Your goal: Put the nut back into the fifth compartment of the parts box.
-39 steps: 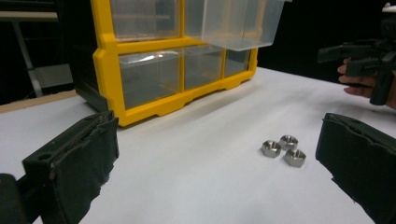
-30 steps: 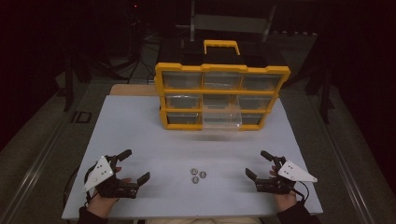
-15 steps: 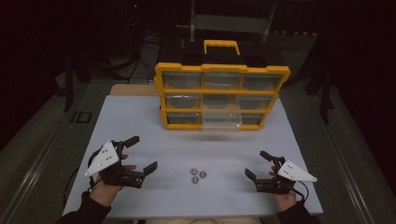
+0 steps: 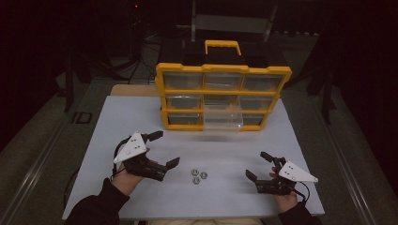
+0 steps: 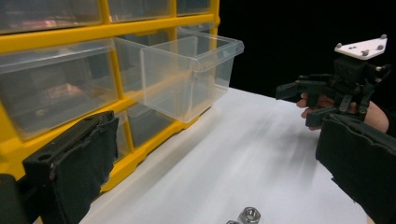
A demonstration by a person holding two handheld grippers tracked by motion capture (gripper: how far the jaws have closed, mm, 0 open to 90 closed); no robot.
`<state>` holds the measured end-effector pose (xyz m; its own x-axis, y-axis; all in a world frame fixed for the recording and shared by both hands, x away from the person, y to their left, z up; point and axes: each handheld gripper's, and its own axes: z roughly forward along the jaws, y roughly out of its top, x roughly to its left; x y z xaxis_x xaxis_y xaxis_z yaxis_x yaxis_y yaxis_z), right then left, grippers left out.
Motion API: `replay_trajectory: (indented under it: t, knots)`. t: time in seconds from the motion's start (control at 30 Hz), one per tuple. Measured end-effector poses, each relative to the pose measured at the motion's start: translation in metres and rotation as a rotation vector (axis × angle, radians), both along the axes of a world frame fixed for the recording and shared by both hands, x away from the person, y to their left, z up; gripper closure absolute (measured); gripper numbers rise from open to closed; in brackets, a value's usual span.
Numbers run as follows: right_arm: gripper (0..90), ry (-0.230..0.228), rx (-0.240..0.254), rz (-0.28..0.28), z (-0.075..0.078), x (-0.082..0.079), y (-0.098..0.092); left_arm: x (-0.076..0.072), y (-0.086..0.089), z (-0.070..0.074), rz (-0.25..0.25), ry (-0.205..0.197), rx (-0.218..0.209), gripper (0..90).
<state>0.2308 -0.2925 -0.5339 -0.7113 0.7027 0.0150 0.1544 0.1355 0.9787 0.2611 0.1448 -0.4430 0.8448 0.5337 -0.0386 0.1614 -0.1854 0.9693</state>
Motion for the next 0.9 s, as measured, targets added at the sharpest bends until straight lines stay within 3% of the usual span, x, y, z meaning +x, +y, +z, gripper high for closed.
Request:
replay_trajectory:
  t: [0.13, 0.17, 0.23, 0.27, 0.3, 0.5, 0.63, 0.77, 0.9]
  knots:
    - [10.7, 0.005, 0.002, 0.003, 0.000, 0.000, 0.000, 0.005, -0.008, -0.003, -0.009, 0.026, 0.006, 0.0]
    - [10.7, 0.006, 0.003, 0.003, 0.000, 0.000, 0.000, 0.008, -0.013, -0.007, -0.023, 0.056, 0.012, 0.0]
    - [10.7, 0.010, 0.004, 0.004, -0.001, 0.001, 0.000, 0.009, -0.017, -0.009, -0.025, 0.056, 0.020, 0.0]
    - [10.7, 0.010, 0.004, 0.004, -0.001, 0.001, 0.000, 0.009, -0.020, -0.012, -0.034, 0.055, 0.033, 0.0]
    - [10.7, 0.012, 0.002, 0.007, -0.001, 0.001, 0.000, 0.010, -0.028, -0.017, -0.042, 0.070, 0.072, 0.0]
    - [12.8, 0.011, 0.003, 0.013, -0.001, 0.001, 0.000, 0.011, -0.045, -0.034, -0.099, 0.104, 0.132, 0.0]
    - [12.8, 0.010, 0.000, 0.016, -0.001, 0.001, 0.000, 0.012, -0.050, -0.040, -0.116, 0.124, 0.151, 0.9]
    - [12.8, 0.010, -0.001, 0.018, -0.001, 0.001, 0.001, 0.013, -0.054, -0.049, -0.143, 0.150, 0.182, 8.0]
    - [12.9, 0.015, 0.003, 0.019, -0.001, 0.001, 0.001, 0.015, -0.056, -0.057, -0.136, 0.168, 0.208, 14.4]
